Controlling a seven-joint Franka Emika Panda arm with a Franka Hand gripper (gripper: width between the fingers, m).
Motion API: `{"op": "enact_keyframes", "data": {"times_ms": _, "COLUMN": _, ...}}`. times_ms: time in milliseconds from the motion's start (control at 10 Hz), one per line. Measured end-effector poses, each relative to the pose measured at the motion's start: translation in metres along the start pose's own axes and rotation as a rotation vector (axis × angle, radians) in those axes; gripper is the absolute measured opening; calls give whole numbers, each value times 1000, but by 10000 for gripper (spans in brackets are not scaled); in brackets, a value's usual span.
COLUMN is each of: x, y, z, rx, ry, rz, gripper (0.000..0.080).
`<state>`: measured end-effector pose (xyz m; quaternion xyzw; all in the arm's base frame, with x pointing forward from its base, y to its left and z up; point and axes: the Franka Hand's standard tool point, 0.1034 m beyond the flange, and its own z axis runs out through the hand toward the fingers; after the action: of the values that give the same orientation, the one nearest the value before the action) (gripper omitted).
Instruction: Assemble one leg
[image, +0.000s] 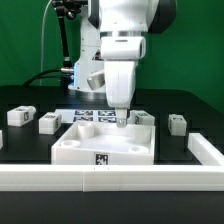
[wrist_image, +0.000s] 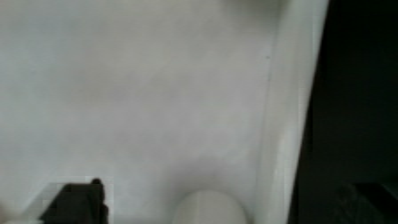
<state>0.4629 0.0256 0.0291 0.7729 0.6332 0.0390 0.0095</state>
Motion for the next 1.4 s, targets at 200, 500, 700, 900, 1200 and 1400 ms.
{"op": "enact_keyframes", "data": {"times_ms": 200, "x": 0, "y": -11, "z": 16, "rx": 26, "ry": 0, "rz": 4, "gripper": 649}}
{"op": "enact_keyframes", "data": {"times_ms": 500, "x": 3, "y": -16, "z": 22, "rx": 35, "ry": 2, "rz": 19, "gripper": 649}}
{"op": "enact_keyframes", "data": {"times_ms": 700, "x": 2, "y": -16, "z": 22, "rx": 35, "ry": 2, "rz": 23, "gripper": 523}}
{"op": "enact_keyframes", "data": {"times_ms": 900, "x": 2, "y": -16, "z": 22, "rx": 35, "ry": 1, "rz": 23, "gripper": 248}}
{"op": "enact_keyframes", "data": {"times_ms": 1200, "x": 1, "y": -16, "z": 22, "rx": 36, "ry": 1, "rz": 24, "gripper": 57}}
{"op": "enact_keyframes", "data": {"times_ms": 1400, "x": 1, "y": -16, "z": 22, "rx": 36, "ry": 1, "rz": 24, "gripper": 57}}
